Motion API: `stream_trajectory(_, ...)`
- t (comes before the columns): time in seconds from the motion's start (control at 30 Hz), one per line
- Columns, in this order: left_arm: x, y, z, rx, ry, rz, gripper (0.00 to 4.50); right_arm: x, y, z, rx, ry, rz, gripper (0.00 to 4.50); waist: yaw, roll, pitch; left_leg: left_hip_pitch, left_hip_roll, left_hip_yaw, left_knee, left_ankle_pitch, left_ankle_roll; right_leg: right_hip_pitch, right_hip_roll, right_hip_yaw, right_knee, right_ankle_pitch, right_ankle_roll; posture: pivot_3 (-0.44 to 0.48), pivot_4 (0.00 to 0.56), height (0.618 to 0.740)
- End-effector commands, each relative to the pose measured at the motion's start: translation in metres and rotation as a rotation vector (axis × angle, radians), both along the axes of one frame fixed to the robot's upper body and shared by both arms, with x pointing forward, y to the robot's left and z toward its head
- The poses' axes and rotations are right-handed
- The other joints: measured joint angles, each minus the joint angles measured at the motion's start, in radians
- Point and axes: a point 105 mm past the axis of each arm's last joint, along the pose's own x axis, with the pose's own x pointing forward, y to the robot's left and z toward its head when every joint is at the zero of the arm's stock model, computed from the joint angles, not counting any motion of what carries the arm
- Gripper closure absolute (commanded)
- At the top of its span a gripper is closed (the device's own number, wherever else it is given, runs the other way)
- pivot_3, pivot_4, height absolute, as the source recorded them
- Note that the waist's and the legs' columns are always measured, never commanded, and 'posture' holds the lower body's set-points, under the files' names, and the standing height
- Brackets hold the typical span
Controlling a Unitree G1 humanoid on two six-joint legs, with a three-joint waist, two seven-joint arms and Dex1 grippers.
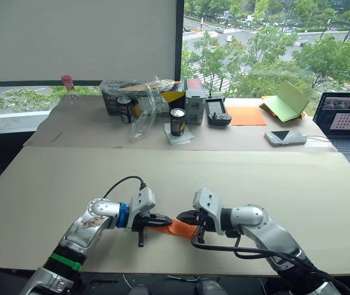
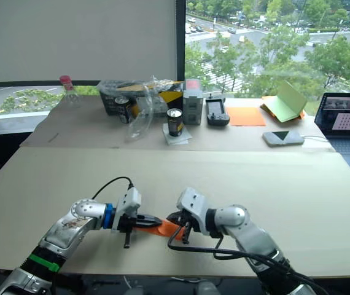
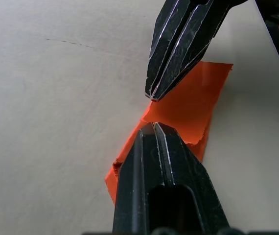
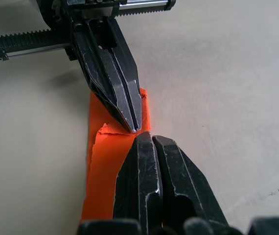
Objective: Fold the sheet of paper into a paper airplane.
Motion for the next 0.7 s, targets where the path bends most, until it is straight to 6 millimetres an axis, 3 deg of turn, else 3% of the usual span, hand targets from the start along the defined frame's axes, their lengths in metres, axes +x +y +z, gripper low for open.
stream_trajectory(0.03, 0.0, 0.011, -0.013, 0.069, 0.034, 0.042, 4.5, -0.001, -0.005, 0.0, -0.014, -0.001, 0.02, 4.49, 0.0, 0.0, 0.0, 0.0, 0.0, 0.0, 0.0, 0.0, 0.0, 0.0, 0.0, 0.0, 0.0, 0.0, 0.0, 0.0, 0.15, 0.732)
stream_trajectory(0.2, 0.0, 0.015, -0.012, 0.072, 0.041, 0.045, 4.5, 0.0, -0.022, -0.021, -0.104, 0.02, -0.026, 4.49, -0.001, 0.0, 0.0, 0.0, 0.0, 0.0, 0.0, 0.0, 0.0, 0.0, 0.0, 0.0, 0.0, 0.0, 0.0, 0.0, 0.15, 0.732)
stream_trajectory(0.33, 0.001, 0.018, -0.012, 0.076, 0.042, 0.05, 4.5, -0.008, -0.034, -0.026, -0.12, 0.014, -0.032, 4.49, 0.004, 0.0, 0.0, 0.001, 0.0, 0.0, 0.0, 0.0, 0.0, 0.001, 0.0, 0.0, -0.001, 0.0, 0.0, 0.0, 0.15, 0.732)
stream_trajectory(0.47, 0.002, 0.016, -0.014, 0.073, 0.045, 0.051, 4.5, -0.02, -0.066, -0.032, -0.18, 0.029, -0.084, 4.49, 0.01, 0.0, -0.001, 0.0, -0.001, 0.0, 0.0, 0.0, 0.0, 0.002, -0.001, 0.0, -0.003, 0.0, 0.0, 0.0, 0.15, 0.732)
stream_trajectory(0.57, 0.003, 0.015, -0.015, 0.069, 0.047, 0.048, 4.5, -0.027, -0.087, -0.032, -0.207, 0.042, -0.121, 4.49, 0.015, -0.001, -0.003, 0.0, -0.001, 0.0, 0.0, 0.0, 0.0, 0.003, -0.001, 0.0, -0.004, 0.0, 0.001, 0.0, 0.15, 0.732)
stream_trajectory(0.7, 0.004, 0.013, -0.016, 0.065, 0.048, 0.042, 4.5, -0.025, -0.099, -0.013, -0.173, 0.015, -0.146, 4.49, 0.019, -0.001, -0.004, 0.002, -0.001, 0.0, 0.0, 0.0, 0.0, 0.004, -0.001, 0.0, -0.003, 0.0, 0.001, 0.0, 0.15, 0.732)
